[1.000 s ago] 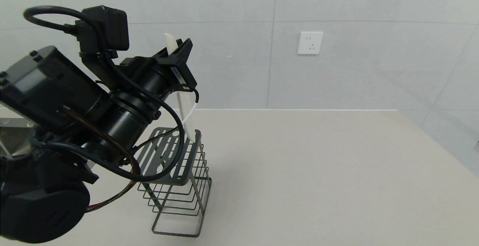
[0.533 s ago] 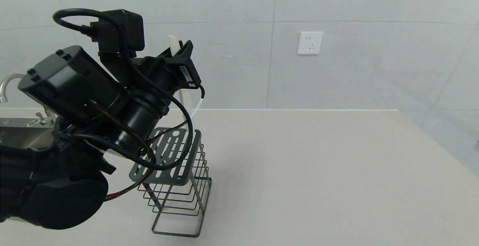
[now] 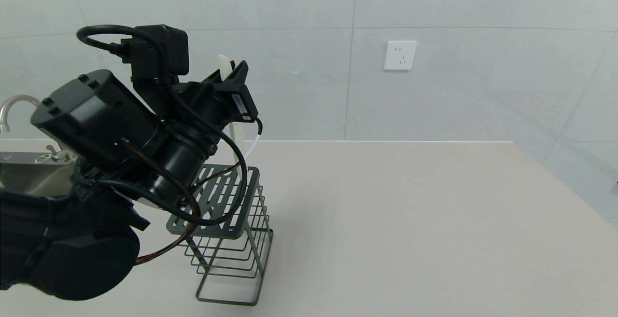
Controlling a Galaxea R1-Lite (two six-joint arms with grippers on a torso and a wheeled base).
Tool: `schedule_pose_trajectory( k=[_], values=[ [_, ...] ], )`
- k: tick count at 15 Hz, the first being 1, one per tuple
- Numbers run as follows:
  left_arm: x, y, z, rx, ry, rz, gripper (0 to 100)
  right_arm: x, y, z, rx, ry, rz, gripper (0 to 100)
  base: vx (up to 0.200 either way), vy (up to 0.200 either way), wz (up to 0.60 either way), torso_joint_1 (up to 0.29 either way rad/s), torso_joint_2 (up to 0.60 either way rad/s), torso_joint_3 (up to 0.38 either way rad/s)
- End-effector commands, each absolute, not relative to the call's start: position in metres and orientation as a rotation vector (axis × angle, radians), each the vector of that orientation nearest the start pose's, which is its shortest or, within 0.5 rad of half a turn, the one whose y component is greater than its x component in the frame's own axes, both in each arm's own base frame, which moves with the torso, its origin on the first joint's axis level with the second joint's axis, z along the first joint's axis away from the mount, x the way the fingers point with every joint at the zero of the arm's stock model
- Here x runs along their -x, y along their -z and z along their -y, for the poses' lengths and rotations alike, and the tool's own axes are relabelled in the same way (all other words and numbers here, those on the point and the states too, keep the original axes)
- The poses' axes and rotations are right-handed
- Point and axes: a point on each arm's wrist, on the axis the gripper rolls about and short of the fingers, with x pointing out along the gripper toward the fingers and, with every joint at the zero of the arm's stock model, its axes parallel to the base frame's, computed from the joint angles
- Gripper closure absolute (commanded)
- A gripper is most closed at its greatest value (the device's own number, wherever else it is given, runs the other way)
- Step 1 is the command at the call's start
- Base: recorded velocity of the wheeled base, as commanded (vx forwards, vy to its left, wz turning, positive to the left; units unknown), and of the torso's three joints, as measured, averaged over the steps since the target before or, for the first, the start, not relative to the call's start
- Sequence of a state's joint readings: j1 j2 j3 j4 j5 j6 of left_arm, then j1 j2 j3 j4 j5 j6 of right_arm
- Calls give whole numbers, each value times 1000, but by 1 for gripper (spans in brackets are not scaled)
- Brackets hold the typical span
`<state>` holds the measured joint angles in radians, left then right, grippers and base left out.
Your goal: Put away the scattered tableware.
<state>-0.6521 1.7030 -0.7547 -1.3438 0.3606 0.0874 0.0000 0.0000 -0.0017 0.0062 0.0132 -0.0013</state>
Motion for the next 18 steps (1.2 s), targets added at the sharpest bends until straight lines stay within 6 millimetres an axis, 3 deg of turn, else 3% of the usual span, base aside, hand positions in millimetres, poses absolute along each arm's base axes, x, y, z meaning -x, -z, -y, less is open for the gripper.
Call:
schedule_pose_trajectory(
  k=[1,18],
  values=[
    [-239,-239,173,107,272,361,100,23,-75,0,1,-14,-6,0,0,0,0,0,0,0],
    [-237,-230,172,97,277,343,100,23,-75,0,1,-14,-6,0,0,0,0,0,0,0]
  ],
)
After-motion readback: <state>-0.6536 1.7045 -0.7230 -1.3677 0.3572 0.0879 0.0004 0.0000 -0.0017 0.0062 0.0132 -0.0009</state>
